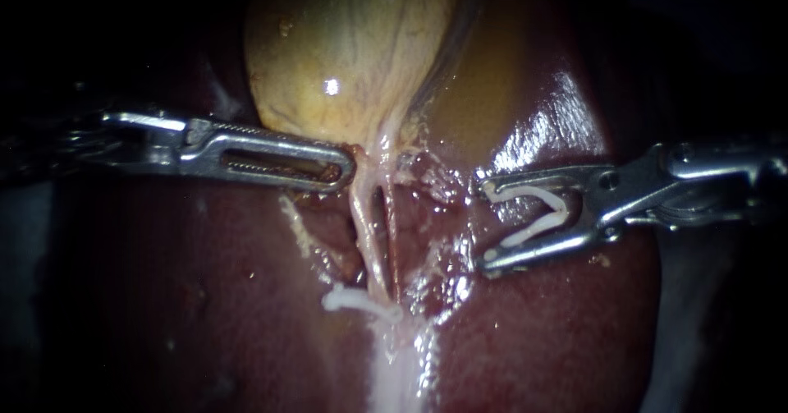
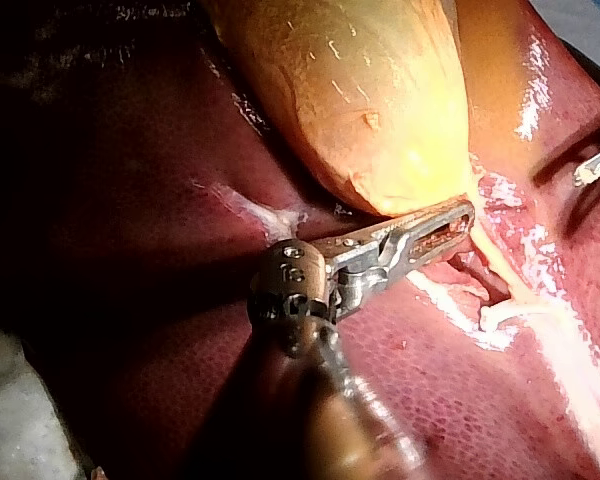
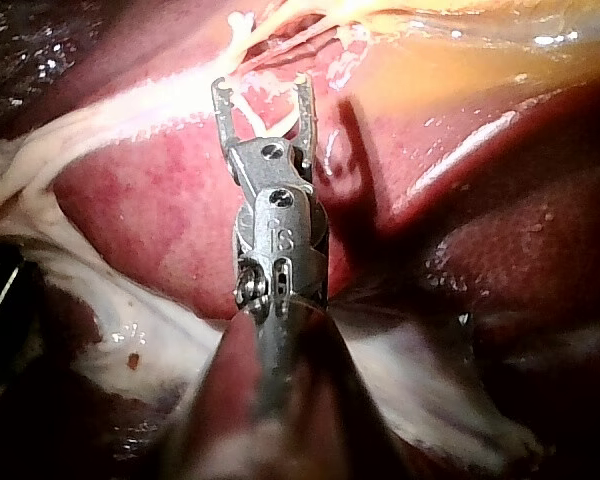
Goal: Clipping second clip left tube
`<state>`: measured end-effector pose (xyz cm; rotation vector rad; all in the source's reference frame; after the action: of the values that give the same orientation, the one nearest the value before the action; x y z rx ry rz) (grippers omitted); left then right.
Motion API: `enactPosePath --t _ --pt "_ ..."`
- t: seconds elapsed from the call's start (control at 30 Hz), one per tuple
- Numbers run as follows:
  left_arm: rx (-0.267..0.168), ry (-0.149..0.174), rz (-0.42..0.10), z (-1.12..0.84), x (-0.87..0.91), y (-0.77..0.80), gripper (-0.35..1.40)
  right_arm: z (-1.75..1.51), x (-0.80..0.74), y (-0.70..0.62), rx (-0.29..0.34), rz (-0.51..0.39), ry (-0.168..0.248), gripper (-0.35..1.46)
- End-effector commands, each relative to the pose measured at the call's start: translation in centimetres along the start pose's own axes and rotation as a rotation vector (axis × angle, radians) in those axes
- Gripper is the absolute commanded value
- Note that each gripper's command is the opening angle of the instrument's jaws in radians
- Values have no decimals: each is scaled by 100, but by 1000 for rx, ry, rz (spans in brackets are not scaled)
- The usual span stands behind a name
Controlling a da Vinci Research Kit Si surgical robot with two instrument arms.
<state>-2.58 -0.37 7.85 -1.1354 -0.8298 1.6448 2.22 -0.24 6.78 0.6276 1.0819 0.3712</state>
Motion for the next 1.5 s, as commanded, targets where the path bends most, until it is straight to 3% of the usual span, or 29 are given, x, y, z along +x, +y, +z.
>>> enactPosePath --t 0.03,0.53,0.77,1.2,1.5 --pt "-1 0 0 -2 1 2 -35 0 0 0 0 0 0 50" --pt "-17 -6 -23 -39 12 56 -35 3 1 -2 -1 1 3 50" --pt "-18 -7 -23 -39 12 55 -35 19 1 -6 -13 -1 4 50" --pt "-17 -6 -23 -36 13 53 -35 105 -13 -13 21 -15 -1 50" --pt "-15 -5 -23 -34 14 55 -35 140 -25 -12 35 -6 -4 50"
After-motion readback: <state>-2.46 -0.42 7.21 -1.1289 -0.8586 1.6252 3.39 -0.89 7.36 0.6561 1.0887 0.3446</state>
